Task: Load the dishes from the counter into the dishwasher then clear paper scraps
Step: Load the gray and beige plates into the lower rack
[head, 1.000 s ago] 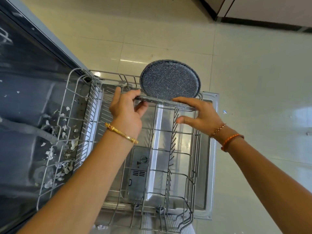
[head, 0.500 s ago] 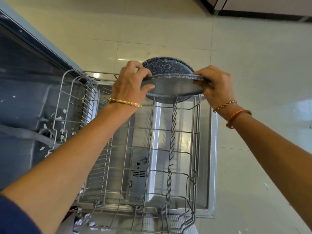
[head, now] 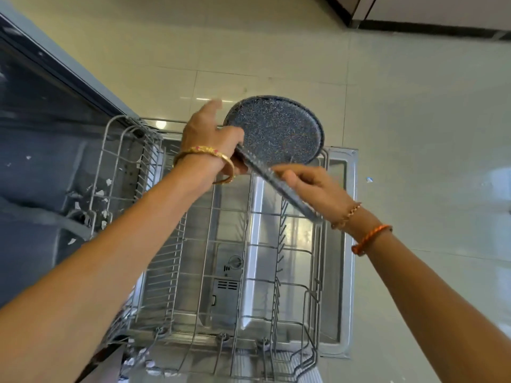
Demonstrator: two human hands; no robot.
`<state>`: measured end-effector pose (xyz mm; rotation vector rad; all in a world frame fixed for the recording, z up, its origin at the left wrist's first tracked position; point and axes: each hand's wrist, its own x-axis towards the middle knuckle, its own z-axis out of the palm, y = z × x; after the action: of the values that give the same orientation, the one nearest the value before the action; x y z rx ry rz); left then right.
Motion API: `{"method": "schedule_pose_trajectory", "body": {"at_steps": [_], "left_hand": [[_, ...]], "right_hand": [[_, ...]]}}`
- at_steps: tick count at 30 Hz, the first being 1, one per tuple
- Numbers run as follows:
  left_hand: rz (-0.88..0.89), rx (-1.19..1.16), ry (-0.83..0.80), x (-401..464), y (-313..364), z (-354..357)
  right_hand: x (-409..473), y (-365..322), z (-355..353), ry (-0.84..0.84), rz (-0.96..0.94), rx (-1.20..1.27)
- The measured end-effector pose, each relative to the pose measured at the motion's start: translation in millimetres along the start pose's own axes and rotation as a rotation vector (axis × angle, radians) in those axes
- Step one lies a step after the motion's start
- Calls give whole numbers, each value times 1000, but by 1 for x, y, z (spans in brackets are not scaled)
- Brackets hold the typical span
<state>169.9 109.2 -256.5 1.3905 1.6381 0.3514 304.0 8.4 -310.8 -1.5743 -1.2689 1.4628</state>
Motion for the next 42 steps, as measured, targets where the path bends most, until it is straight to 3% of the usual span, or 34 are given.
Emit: {"method": "schedule_pose_trajectory", "body": {"at_steps": [2,4,6,8,10,13,15,18,22,37,42], "left_hand": [[-107,-85,-8,-3,-7,-1],[-180,-141,5,-3,-13,-1],[-251,-202,20,1,-14,-2],[-232,-187,-26,4,-11,-4],[-61,42,-109,8,-9,-6],[313,656,-150,16,-14,-8],[358,758,-138,26,-21,-6],[442,515,-37,38,-32,7],[427,189,125,55,-36,19],[507,116,222,73,-52,36],[546,88,287,74,-54,38]], "right_hand": [[-6,7,-1,-101,16,35],[-7,15,-4,-65,19,-68],[-3,21,-7,170,-117,-365],[3,24,-11,378,-202,-482],[8,21,-17,512,-148,-446],[17,14,-32,606,-157,-427],[23,10,-39,589,-184,-475],[30,8,-42,622,-216,-515],[42,5,-35,730,-252,-550],[60,21,-30,801,-228,-526],[63,22,-31,861,-348,-607]]}}
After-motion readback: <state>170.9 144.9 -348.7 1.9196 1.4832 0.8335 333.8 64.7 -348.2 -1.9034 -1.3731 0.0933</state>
